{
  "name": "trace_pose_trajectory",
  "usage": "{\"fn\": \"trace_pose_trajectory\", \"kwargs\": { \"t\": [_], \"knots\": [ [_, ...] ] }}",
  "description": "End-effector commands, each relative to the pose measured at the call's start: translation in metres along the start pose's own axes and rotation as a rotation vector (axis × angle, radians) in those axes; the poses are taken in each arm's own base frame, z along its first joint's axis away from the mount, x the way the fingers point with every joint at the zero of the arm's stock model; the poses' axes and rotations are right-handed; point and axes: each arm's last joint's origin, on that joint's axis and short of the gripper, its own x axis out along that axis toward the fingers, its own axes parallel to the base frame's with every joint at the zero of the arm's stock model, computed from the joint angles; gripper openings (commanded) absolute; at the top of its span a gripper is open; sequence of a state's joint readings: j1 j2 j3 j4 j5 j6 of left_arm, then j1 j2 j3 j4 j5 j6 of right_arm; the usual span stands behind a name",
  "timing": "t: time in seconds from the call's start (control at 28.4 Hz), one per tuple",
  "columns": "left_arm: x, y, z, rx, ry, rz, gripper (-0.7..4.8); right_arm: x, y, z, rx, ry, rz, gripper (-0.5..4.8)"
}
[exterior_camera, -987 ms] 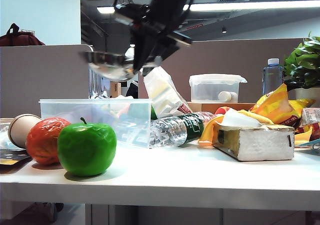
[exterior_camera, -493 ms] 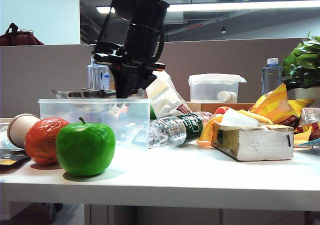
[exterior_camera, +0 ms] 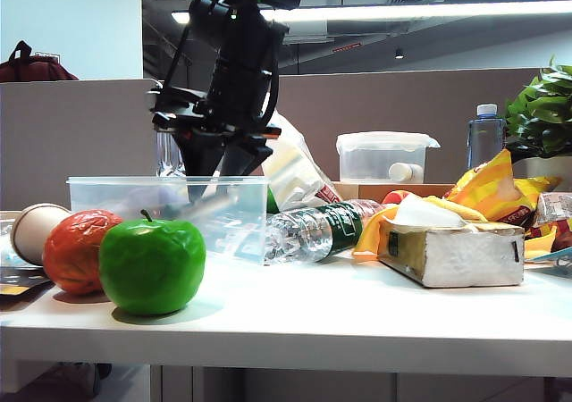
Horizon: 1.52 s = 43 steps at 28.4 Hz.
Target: Pick up the metal ice scoop from the table and place it inside the transparent plastic box.
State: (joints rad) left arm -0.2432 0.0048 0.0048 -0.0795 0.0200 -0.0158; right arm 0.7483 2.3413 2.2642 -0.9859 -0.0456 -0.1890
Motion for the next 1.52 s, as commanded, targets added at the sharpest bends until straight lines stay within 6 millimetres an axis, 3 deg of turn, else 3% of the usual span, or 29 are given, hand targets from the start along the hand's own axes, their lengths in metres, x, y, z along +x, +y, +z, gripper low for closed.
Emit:
{"fn": "trace_pose_trajectory", "kwargs": {
  "t": [0.04, 0.11, 0.18, 0.28, 0.35, 0.74, 0.99, 1.23, 1.52],
  "knots": [
    [0.0, 0.0, 0.001, 0.004, -0.008, -0.005, -0.05, -0.018, 0.001, 0.005, 0.003, -0.009, -0.004, 2.74],
    [0.0, 0.0, 0.001, 0.005, -0.008, -0.005, -0.05, -0.026, 0.001, 0.006, 0.003, -0.001, -0.015, 2.64],
    [0.0, -0.001, 0.001, 0.005, -0.007, -0.011, -0.05, -0.037, 0.001, 0.007, 0.003, 0.017, -0.043, 2.23],
    [0.0, -0.004, 0.001, 0.007, -0.007, -0.043, -0.05, -0.055, 0.0, 0.004, 0.005, 0.054, -0.063, 1.17],
    [0.0, -0.007, 0.001, 0.01, -0.006, -0.074, -0.05, -0.07, -0.002, 0.001, 0.02, 0.064, -0.06, -0.14],
    [0.0, -0.008, 0.001, 0.011, -0.007, -0.085, -0.05, -0.164, -0.021, -0.021, 0.149, 0.035, -0.175, -0.03],
    [-0.001, 0.009, 0.001, -0.003, -0.009, 0.09, -0.05, -0.23, -0.026, -0.036, 0.203, -0.095, -0.25, -0.03],
    [-0.003, 0.021, 0.001, -0.013, -0.011, 0.218, -0.05, -0.305, -0.015, -0.061, 0.224, -0.247, -0.355, -0.03],
    [-0.004, 0.024, 0.001, -0.015, -0.012, 0.249, -0.05, -0.401, 0.011, -0.116, 0.24, -0.486, -0.405, -0.03]
  ]
}}
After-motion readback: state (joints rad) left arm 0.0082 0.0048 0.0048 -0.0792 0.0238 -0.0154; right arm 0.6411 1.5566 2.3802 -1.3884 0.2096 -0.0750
